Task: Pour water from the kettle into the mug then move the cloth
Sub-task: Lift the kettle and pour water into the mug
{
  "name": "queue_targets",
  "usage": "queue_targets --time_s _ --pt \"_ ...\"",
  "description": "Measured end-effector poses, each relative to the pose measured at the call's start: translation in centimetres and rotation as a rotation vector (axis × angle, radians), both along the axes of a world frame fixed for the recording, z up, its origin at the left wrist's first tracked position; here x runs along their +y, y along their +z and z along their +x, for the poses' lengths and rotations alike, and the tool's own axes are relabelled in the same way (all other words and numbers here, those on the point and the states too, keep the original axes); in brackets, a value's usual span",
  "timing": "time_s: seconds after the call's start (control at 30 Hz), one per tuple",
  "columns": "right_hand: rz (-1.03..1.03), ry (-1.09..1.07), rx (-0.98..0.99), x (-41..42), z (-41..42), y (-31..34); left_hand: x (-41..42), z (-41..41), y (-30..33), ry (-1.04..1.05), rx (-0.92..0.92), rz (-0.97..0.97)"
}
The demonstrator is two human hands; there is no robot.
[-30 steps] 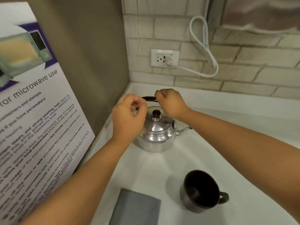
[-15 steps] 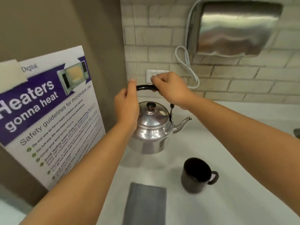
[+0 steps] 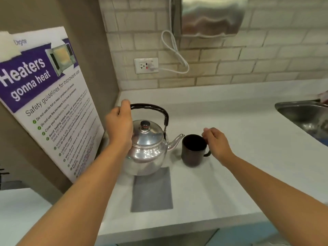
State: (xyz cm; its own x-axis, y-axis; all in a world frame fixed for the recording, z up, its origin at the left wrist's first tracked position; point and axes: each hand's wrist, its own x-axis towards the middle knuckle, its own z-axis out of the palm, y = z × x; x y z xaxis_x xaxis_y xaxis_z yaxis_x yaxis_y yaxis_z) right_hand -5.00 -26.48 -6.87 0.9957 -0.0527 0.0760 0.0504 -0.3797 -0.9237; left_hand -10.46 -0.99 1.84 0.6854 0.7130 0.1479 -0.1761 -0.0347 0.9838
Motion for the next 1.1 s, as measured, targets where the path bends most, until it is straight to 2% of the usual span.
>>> queue_targets --time_s 0.17,0.47,1.1 --pt "0.017 0.038 0.075 -0.7 -0.5 -2.3 -1.0 0.1 0.5 0.025 0.007 0.093" --pt "-0.139 0.165 0.024 -1.3 0.1 -2.7 -2.9 1.2 2.2 0.058 0.033 0.321" --pt "-0.157 0.245 -0.001 -2.1 1.3 -3.1 -5.4 3.1 5.3 0.052 0.17 0.715"
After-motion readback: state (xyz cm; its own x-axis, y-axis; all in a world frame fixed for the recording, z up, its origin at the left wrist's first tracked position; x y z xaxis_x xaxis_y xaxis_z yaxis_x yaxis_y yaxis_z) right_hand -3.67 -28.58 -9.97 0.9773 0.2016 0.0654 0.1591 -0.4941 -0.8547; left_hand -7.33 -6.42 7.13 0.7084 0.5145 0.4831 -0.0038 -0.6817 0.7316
